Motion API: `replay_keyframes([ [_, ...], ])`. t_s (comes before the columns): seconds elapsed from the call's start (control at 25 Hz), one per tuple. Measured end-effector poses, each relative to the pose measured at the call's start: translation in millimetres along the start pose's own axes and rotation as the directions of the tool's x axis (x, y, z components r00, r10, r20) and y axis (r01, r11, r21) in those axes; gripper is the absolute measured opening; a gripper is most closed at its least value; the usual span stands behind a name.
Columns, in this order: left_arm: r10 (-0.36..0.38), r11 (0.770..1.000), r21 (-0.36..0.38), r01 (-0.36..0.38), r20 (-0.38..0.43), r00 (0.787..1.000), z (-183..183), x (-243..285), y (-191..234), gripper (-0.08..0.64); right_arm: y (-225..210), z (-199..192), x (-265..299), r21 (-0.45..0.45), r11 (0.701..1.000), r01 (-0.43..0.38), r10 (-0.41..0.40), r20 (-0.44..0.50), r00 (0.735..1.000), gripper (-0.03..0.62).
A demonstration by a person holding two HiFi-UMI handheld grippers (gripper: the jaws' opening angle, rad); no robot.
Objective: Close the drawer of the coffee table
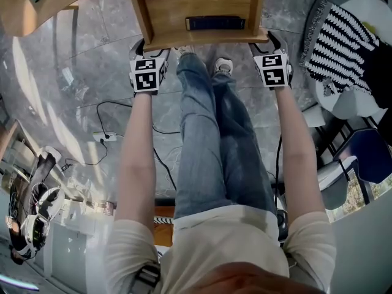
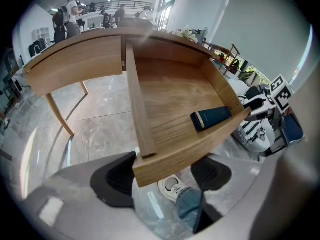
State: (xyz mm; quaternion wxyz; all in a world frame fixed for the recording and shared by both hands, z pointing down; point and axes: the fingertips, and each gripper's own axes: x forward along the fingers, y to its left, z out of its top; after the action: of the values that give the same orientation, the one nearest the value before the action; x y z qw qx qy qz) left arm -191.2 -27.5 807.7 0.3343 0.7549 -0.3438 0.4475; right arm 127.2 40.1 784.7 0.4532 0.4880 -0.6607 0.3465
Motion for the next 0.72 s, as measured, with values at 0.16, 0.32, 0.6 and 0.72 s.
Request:
replay_keyframes([
  [0.16,-0.006,1.000,0.002,0.006,-0.016,1.000,1,-4,-2,0.344,0,-1,-4,0.004,1.000,0.006,-0.005,-0.020,1.000,0.281],
  [0.32,-0.007,1.000,0.001,0.007,-0.025,1.000,3,-9,-2,0.339,1,0,-9,0.011,1.000,0.005,-0.004,-0.027,1.000,0.279],
  [0.6,-0.009,1.000,-0.009,0.009,-0.038,0.999,9,-22,-3,0.334,1,7,-20,0.023,1.000,-0.005,0.006,-0.041,0.999,0.278],
  [0.72,-0.012,1.000,-0.013,0.012,-0.045,0.999,12,-28,-4,0.334,1,10,-26,0.029,1.000,-0.008,0.009,-0.048,0.999,0.276],
])
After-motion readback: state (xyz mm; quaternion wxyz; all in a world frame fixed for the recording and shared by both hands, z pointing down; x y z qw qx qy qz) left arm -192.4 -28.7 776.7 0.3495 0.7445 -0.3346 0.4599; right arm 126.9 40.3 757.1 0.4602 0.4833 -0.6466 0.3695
